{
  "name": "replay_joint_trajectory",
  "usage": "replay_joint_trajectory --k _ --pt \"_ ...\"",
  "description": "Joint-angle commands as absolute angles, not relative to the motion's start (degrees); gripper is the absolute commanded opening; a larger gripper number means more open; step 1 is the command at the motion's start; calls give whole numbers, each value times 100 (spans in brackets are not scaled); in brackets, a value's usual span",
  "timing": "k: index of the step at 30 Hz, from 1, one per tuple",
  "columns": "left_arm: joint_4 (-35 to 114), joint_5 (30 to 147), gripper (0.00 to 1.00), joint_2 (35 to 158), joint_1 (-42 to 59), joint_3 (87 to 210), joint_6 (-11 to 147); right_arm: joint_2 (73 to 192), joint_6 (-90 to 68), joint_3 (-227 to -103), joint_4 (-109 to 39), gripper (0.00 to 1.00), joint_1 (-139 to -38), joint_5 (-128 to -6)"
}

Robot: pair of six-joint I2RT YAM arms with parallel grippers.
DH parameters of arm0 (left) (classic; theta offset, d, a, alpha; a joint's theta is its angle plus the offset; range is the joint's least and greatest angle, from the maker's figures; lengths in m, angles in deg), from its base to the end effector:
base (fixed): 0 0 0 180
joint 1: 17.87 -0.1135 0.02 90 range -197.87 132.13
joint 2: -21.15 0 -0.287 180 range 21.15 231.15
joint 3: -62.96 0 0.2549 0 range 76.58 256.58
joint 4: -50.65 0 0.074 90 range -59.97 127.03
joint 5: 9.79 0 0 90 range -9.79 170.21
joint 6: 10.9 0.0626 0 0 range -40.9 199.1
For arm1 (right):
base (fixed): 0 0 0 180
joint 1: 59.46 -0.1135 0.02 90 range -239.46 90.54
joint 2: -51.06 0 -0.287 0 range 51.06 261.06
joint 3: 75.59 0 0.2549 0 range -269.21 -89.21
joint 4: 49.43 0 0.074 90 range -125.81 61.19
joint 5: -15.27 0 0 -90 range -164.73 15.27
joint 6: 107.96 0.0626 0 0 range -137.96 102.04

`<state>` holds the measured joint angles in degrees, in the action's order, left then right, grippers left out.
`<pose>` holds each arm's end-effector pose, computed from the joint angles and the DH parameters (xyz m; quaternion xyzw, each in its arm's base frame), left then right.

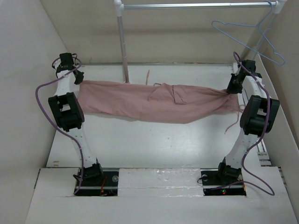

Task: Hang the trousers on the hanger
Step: Fold the trousers at the center of the board.

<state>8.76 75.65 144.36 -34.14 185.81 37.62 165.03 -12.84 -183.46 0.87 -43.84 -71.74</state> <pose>0.5103 0.1541 0.2603 -0.4553 0.7923 -0.0528 0.4026 0.4493 -0.1222 0.2350 0.1648 0.9427 -0.0016 0.2900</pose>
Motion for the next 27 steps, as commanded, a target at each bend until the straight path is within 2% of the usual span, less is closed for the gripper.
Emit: replay_joint_trajectory --k 1,3,4,6,7,8,9,10,12,13,14,15,16,18,20,21,22,23,25,27 --pt "1031 7230 0 14507 -3457 19171 4051 16417 -1427 -18589 -443 4 -4302 -7543" --pt "1180 7273 0 14490 -3404 19119 4104 16426 -1418 -18545 -505 15 -4302 -7517" --pt "1146 7309 4 14524 -3404 19110 4104 16435 -1427 -18545 -505 38 -4302 -7517" --pt "770 7239 7 14586 -3404 19197 4043 16400 -1488 -18553 -487 63 -4354 -7289" --pt "707 7230 12 14612 -3404 19180 4069 16356 -1576 -18527 -470 81 -4355 -7288" --pt "637 7212 20 14621 -3456 19154 4104 16277 -1620 -18484 -487 89 -4416 -7279" --pt "523 7212 29 14604 -3457 19110 4148 16085 -1716 -18353 -487 94 -4416 -7271" --pt "478 7221 42 14578 -3535 19110 4305 15953 -1726 -18264 -496 95 -4486 -7262" --pt "181 7038 52 14499 -3667 19223 4402 15628 -1900 -17836 -601 95 -4618 -7140" --pt "127 6889 63 14324 -3667 19224 4594 15217 -1884 -17659 -645 95 -4618 -7095" --pt "74 6730 68 14192 -3667 19207 4657 14978 -1832 -17431 -828 95 -4688 -7008" --pt "30 6477 74 14069 -3667 19085 4710 14732 -1622 -16959 -943 94 -4802 -6850" --pt "47 6378 86 13728 -3667 18953 4754 14277 -1559 -16745 -1023 94 -4873 -6805" --pt "196 6456 86 13338 -3737 18321 4754 13886 -1401 -16374 -1217 92 -5058 -6717" --pt "380 6823 80 12664 -3807 17681 4519 13362 -1357 -15883 -1400 76 -5426 -6717" --pt "642 7295 76 12453 -3878 16938 4430 13219 -1261 -15742 -1471 65 -5549 -6621" --pt "784 7526 66 12076 -3878 16504 4334 13070 -1225 -15402 -1515 30 -5785 -6524" --pt "942 7737 63 11899 -3957 16143 4228 12842 -1190 -15224 -1681 17 -5927 -6410" --pt "1347 8414 54 11521 -4167 15079 4017 12621 -1111 -14925 -1779 1 -6199 -6146" --pt "1749 8923 52 11344 -4335 14290 3920 12350 -1119 -14520 -1937 2 -6656 -5971"
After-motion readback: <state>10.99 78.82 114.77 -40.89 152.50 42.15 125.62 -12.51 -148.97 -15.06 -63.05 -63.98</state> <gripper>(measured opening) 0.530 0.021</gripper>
